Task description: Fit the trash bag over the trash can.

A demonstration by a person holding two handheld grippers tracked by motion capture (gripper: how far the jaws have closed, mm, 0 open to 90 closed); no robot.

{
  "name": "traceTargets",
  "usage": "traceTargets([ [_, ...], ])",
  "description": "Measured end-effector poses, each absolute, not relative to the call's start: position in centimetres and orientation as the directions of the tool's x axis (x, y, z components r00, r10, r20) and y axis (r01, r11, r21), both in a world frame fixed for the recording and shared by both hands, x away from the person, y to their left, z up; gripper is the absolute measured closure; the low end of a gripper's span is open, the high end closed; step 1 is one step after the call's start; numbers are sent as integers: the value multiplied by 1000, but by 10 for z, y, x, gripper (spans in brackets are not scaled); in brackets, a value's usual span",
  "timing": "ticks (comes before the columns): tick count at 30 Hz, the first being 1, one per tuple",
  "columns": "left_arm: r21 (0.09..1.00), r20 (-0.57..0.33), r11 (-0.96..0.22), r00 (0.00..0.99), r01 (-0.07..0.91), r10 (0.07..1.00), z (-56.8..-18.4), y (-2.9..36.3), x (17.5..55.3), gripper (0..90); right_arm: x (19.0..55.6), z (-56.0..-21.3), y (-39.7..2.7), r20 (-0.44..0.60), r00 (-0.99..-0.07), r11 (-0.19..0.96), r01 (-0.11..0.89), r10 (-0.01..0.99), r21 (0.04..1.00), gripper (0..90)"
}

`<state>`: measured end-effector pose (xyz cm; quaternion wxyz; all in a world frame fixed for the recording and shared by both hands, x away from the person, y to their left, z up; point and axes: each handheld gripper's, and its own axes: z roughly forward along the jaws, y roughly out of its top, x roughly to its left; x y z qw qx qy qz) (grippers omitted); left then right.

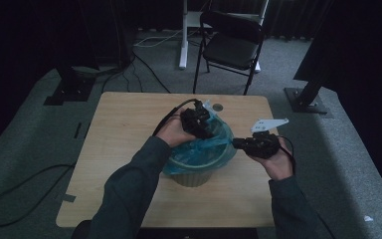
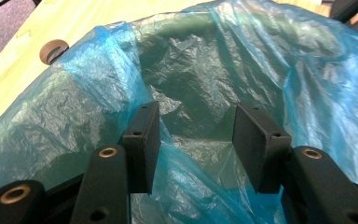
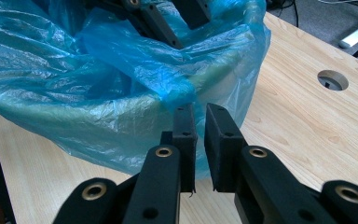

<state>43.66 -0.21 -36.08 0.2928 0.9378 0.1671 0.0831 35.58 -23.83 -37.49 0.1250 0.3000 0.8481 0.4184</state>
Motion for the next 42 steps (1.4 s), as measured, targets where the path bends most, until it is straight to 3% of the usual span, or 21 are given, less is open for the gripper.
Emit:
traceTargets([
  [28, 493, 64, -806, 910, 328, 410, -379, -19, 456, 522, 354, -374, -241, 39, -788, 467, 403, 615, 787, 820],
  [42, 568, 66, -759, 902, 318, 427, -362, -6, 451, 521, 354, -374, -243, 38, -785, 462, 402, 618, 790, 812],
])
